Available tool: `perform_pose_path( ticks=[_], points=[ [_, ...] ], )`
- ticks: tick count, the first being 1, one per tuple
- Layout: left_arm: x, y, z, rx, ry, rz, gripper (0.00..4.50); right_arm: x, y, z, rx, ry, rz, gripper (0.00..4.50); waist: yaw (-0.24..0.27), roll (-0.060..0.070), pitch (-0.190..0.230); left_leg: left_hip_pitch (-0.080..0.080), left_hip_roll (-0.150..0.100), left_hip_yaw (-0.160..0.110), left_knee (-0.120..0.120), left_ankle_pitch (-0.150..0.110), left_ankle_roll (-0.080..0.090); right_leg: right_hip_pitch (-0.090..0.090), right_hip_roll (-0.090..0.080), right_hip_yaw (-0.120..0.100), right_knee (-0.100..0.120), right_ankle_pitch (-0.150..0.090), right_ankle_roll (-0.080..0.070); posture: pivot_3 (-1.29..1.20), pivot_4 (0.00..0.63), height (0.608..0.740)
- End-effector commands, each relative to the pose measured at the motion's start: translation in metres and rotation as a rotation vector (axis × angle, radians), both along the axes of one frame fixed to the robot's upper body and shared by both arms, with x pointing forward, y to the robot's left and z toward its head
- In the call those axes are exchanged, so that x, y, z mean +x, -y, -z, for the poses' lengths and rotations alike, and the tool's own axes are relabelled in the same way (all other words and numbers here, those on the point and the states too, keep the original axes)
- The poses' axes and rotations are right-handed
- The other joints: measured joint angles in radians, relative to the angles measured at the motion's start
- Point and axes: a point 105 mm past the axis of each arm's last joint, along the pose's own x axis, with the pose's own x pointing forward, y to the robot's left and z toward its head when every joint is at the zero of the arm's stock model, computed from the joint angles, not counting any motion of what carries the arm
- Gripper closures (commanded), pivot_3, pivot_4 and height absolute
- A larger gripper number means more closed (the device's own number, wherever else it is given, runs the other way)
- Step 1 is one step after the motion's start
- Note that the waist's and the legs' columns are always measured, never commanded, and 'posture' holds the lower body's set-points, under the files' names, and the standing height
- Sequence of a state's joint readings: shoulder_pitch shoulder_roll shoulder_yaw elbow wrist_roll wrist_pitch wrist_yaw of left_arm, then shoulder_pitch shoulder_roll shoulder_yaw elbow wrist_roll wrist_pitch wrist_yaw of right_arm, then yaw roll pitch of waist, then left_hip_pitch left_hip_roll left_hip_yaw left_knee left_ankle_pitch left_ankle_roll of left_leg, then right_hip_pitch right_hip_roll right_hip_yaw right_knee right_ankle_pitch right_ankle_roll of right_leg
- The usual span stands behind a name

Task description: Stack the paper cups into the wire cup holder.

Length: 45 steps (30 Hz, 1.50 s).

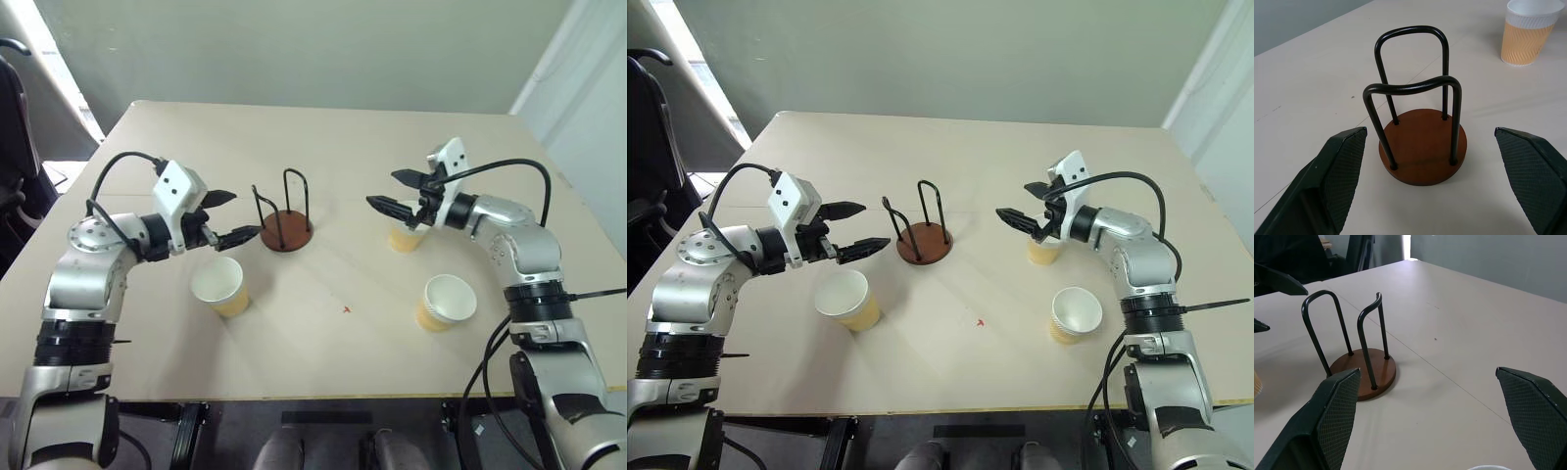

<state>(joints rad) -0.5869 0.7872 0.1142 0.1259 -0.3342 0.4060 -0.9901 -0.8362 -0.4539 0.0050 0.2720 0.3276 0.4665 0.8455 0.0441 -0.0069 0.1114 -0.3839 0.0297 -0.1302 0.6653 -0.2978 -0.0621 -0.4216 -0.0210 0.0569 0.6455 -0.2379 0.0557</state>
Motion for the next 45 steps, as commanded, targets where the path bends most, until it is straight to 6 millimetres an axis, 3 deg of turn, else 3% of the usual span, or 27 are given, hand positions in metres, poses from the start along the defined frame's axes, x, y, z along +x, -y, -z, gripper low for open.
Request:
perform_pose_path(
  ticks=[1, 16, 45],
  points=[
    [-0.002, 0.001, -0.016, -0.001, 0.062, 0.006, 0.0, -0.002, 0.003, -0.01, -0.005, 0.05, -0.002, 0.02, 0.0, 0.0, 0.0, 0.0, 0.0, 0.0, 0.0, 0.0, 0.0, 0.0, 0.0, 0.0, 0.0, 0.0, 0.0, 0.0, 0.15, 0.74],
    [-0.002, 0.002, -0.015, -0.012, 0.064, 0.002, 0.0, -0.002, 0.002, -0.011, -0.013, 0.052, -0.008, 0.02, 0.0, 0.0, 0.0, 0.0, 0.0, 0.0, 0.0, 0.0, 0.0, 0.0, 0.0, 0.0, 0.0, 0.0, 0.0, 0.0, 0.15, 0.74],
    [0.002, 0.024, -0.005, -0.029, 0.028, 0.061, 0.0, -0.007, 0.005, -0.016, -0.016, 0.063, 0.017, 0.02, 0.001, 0.0, 0.0, 0.0, 0.0, 0.0, 0.0, 0.0, 0.0, 0.0, 0.0, 0.0, 0.0, 0.0, 0.0, 0.0, 0.15, 0.74]
  ],
)
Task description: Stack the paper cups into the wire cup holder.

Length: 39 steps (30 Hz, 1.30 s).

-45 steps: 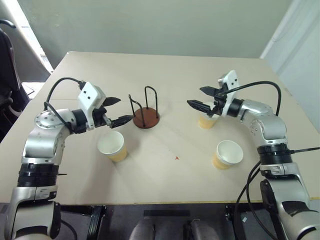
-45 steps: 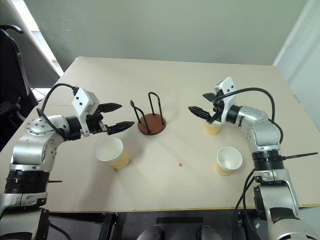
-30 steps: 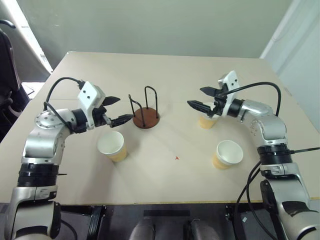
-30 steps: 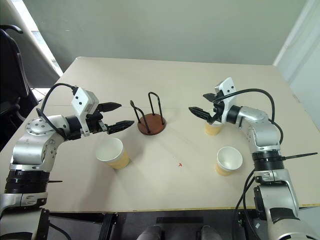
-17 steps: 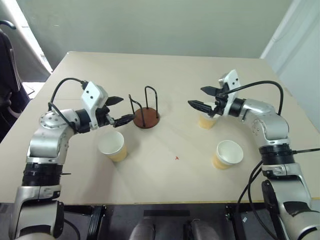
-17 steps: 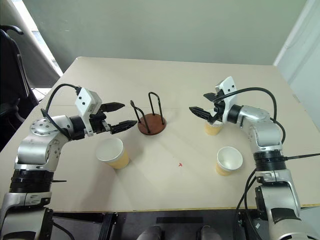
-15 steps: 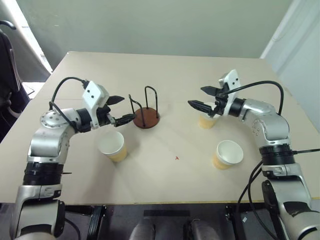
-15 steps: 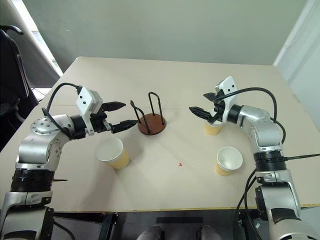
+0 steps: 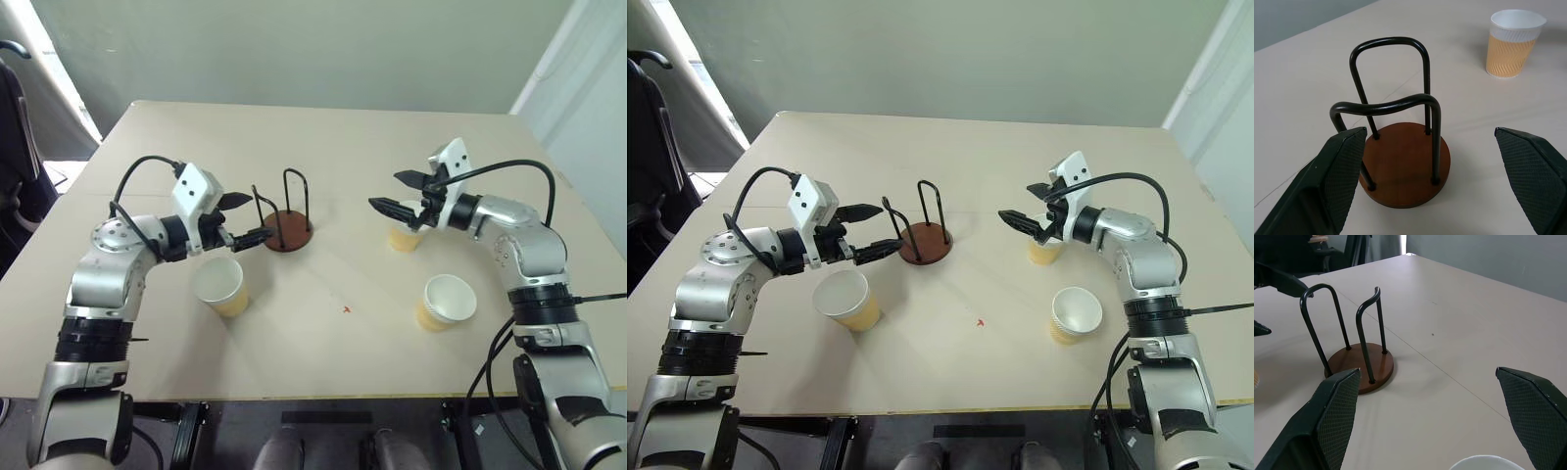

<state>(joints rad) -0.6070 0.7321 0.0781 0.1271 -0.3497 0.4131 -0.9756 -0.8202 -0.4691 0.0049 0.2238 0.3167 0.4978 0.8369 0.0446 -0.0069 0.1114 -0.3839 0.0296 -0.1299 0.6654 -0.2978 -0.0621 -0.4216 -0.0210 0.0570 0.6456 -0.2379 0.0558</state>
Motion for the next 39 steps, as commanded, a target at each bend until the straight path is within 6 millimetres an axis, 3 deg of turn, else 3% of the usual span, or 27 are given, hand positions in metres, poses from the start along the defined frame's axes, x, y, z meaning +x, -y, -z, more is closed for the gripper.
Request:
perform_pose_path(
  ticks=[1, 25, 30, 33, 39],
  points=[
    [-0.001, 0.005, -0.01, 0.016, 0.042, 0.011, 0.0, -0.003, 0.002, -0.016, 0.009, 0.06, 0.002, 0.02, 0.0, 0.0, 0.0, 0.0, 0.0, 0.0, 0.0, 0.0, 0.0, 0.0, 0.0, 0.0, 0.0, 0.0, 0.0, 0.0, 0.15, 0.74],
    [0.03, 0.018, 0.004, -0.02, 0.07, -0.099, 0.0, -0.002, 0.005, -0.013, 0.003, 0.065, 0.013, 0.02, 0.005, 0.0, 0.0, 0.0, 0.0, 0.0, 0.0, 0.0, 0.0, 0.0, 0.0, 0.0, 0.0, 0.0, 0.0, 0.0, 0.15, 0.74],
    [0.038, 0.027, 0.016, -0.044, 0.046, -0.108, 0.0, -0.002, 0.005, -0.013, 0.003, 0.064, 0.013, 0.02, 0.008, 0.0, 0.0, 0.0, 0.0, 0.0, 0.001, 0.0, 0.0, 0.0, 0.0, 0.0, 0.0, 0.0, 0.0, 0.0, 0.15, 0.74],
    [0.037, 0.032, 0.024, -0.046, 0.024, -0.095, 0.6, -0.003, 0.005, -0.012, 0.004, 0.063, 0.014, 0.0, 0.009, 0.0, 0.0, 0.0, 0.0, 0.001, 0.001, 0.0, 0.0, 0.0, 0.0, 0.0, 0.0, 0.0, 0.0, 0.0, 0.15, 0.74],
    [0.035, 0.039, 0.033, -0.052, -0.007, -0.064, 2.84, -0.004, 0.006, -0.012, 0.005, 0.064, 0.018, 0.0, 0.011, 0.0, 0.0, 0.0, 0.0, 0.001, 0.001, 0.0, 0.0, 0.0, 0.0, 0.0, 0.0, 0.0, 0.0, 0.0, 0.15, 0.74]
  ],
)
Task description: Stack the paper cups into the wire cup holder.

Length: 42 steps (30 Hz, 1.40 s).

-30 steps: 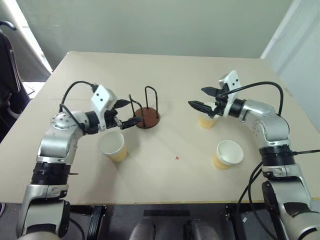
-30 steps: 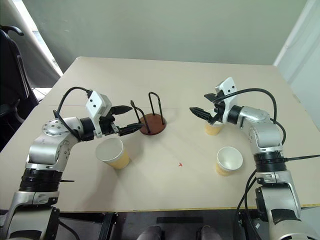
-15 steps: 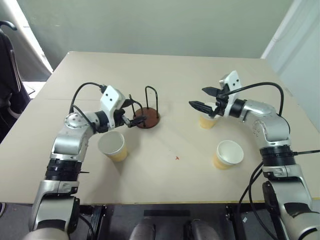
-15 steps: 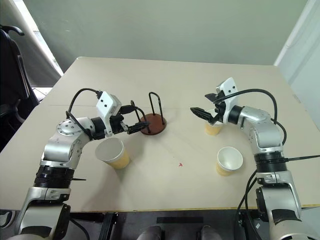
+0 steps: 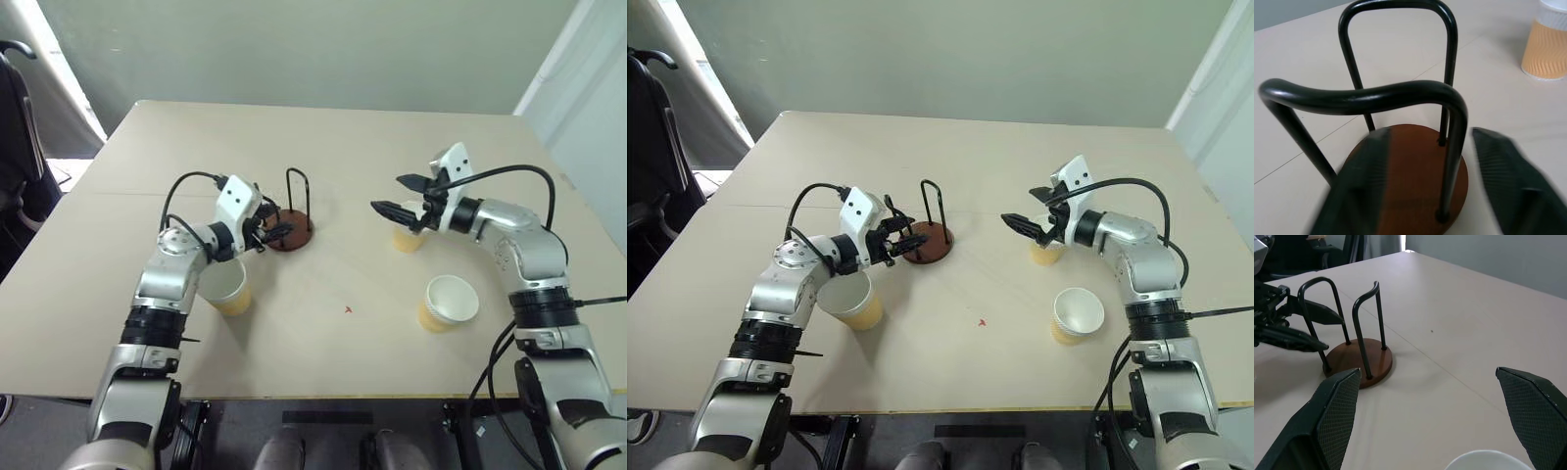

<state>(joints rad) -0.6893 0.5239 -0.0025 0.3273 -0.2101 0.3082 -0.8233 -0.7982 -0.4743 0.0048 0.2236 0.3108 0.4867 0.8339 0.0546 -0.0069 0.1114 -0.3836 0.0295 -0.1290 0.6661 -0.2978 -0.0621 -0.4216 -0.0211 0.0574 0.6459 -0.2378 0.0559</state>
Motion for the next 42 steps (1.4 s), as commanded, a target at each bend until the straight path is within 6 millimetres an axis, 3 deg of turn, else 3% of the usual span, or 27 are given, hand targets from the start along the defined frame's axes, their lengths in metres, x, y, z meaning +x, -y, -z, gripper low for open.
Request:
perform_pose_path(
  ticks=[1, 4, 5, 15, 24, 35, 42],
  points=[
    [-0.001, 0.005, -0.002, -0.011, 0.013, 0.021, 3.25, -0.003, 0.002, -0.019, 0.012, 0.072, 0.004, 0.0, 0.002, 0.0, 0.0, 0.0, 0.0, 0.0, 0.0, 0.0, 0.0, 0.0, 0.0, 0.0, 0.0, 0.0, 0.0, 0.0, 0.15, 0.74],
    [-0.002, 0.007, -0.002, -0.014, 0.012, 0.032, 4.39, -0.003, 0.002, -0.019, 0.013, 0.072, 0.006, 0.0, 0.003, 0.0, 0.0, 0.0, 0.0, 0.0, 0.0, 0.0, 0.0, 0.0, 0.0, 0.0, 0.0, 0.0, 0.0, 0.0, 0.15, 0.74],
    [-0.003, 0.008, -0.003, -0.014, 0.012, 0.035, 4.47, -0.003, 0.002, -0.019, 0.013, 0.072, 0.006, 0.0, 0.004, 0.0, 0.0, 0.0, 0.0, 0.0, 0.0, 0.0, 0.0, 0.0, 0.0, 0.0, 0.0, 0.0, 0.0, 0.0, 0.15, 0.74],
    [-0.015, 0.014, -0.018, -0.05, 0.0, 0.105, 4.47, -0.003, 0.002, -0.021, 0.014, 0.077, 0.005, 0.0, 0.004, 0.0, 0.0, 0.0, 0.0, 0.0, 0.0, 0.0, 0.0, 0.0, 0.0, 0.0, 0.0, 0.0, 0.0, 0.0, 0.15, 0.74],
    [-0.038, 0.033, -0.016, 0.029, -0.062, 0.322, 4.47, -0.009, 0.014, -0.021, -0.024, 0.078, 0.005, 0.0, 0.007, 0.0, 0.0, 0.0, 0.0, 0.001, 0.0, 0.0, 0.0, 0.0, 0.0, 0.0, 0.0, 0.0, 0.0, 0.0, 0.15, 0.74],
    [-0.046, 0.046, -0.011, 0.074, -0.084, 0.426, 4.47, -0.034, 0.036, -0.013, -0.14, 0.056, -0.064, 0.0, 0.008, 0.0, 0.0, 0.0, 0.0, 0.001, 0.001, 0.0, 0.0, 0.001, 0.0, 0.0, 0.0, 0.0, 0.001, 0.0, 0.15, 0.74],
    [-0.048, 0.059, -0.003, 0.074, -0.098, 0.49, 4.47, -0.053, 0.03, -0.016, -0.155, 0.017, -0.16, 0.0, 0.007, 0.0, 0.0, 0.0, 0.0, 0.003, 0.001, 0.0, 0.0, 0.002, 0.001, 0.0, 0.0, 0.0, 0.001, 0.0, 0.15, 0.74]
  ],
)
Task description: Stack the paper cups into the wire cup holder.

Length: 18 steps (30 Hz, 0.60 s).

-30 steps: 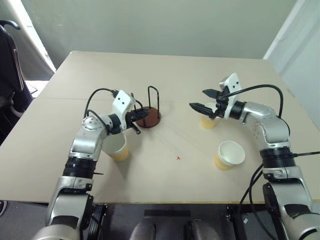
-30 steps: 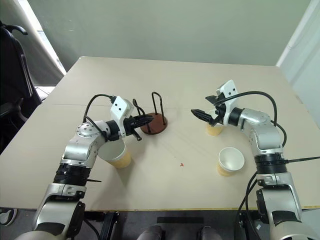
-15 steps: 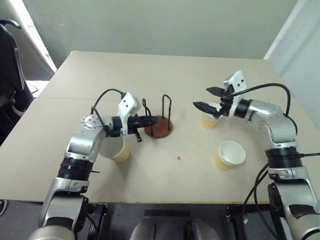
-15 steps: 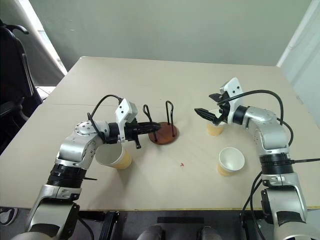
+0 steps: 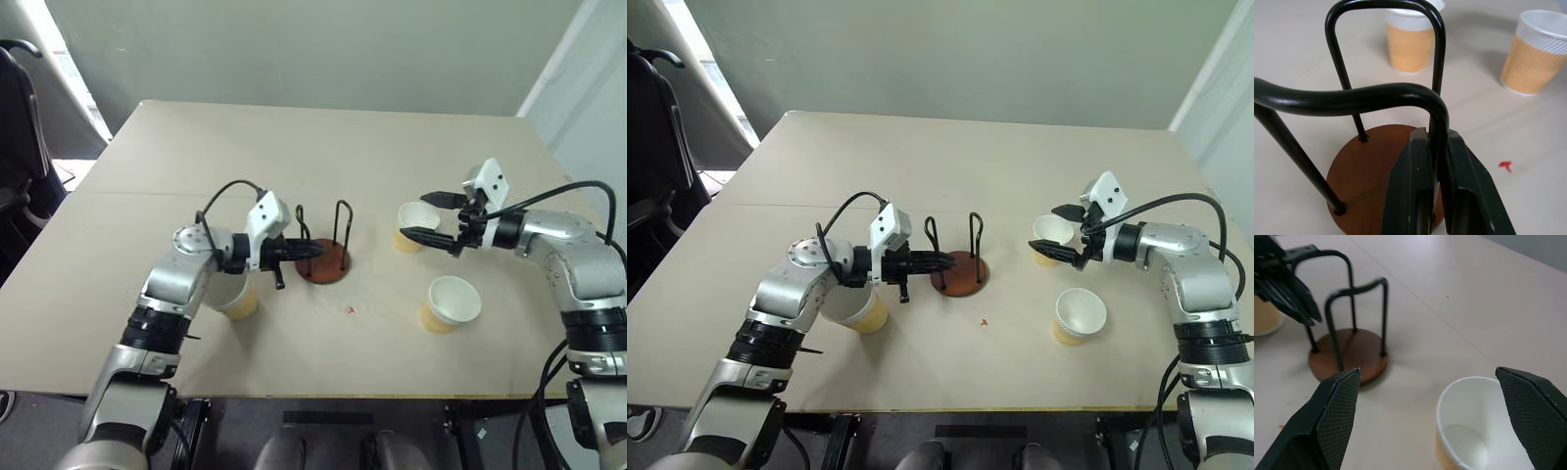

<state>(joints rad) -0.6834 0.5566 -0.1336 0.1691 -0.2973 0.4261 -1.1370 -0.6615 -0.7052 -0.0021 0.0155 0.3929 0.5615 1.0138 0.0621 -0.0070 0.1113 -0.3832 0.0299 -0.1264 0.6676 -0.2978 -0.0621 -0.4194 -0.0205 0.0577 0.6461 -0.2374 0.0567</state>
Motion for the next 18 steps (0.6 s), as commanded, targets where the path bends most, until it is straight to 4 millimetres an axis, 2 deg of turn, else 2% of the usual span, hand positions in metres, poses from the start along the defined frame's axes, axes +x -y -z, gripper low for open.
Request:
perform_pose_path(
  ticks=[1, 9, 18],
  points=[
    [-0.003, 0.009, -0.007, 0.003, 0.036, 0.06, 4.47, -0.013, -0.004, -0.019, 0.003, 0.04, -0.058, 0.0, 0.0, 0.0, 0.0, 0.0, 0.0, 0.0, 0.0, 0.0, 0.0, 0.0, 0.0, 0.0, 0.0, 0.0, 0.0, 0.0, 0.15, 0.74],
    [-0.007, 0.017, 0.003, 0.037, 0.022, 0.132, 4.47, -0.021, 0.0, -0.025, -0.026, 0.025, -0.072, 0.0, 0.002, 0.0, 0.0, 0.0, 0.0, -0.001, 0.001, 0.0, 0.0, 0.001, 0.0, 0.0, 0.0, 0.0, 0.0, 0.0, 0.15, 0.74],
    [-0.01, 0.03, 0.009, 0.065, 0.029, 0.205, 4.47, -0.031, 0.007, -0.019, -0.068, -0.001, -0.077, 0.0, 0.004, 0.0, 0.0, 0.001, 0.0, -0.001, 0.002, 0.0, 0.001, 0.003, 0.0, 0.0, 0.0, 0.0, 0.001, 0.0, 0.15, 0.74]
  ],
)
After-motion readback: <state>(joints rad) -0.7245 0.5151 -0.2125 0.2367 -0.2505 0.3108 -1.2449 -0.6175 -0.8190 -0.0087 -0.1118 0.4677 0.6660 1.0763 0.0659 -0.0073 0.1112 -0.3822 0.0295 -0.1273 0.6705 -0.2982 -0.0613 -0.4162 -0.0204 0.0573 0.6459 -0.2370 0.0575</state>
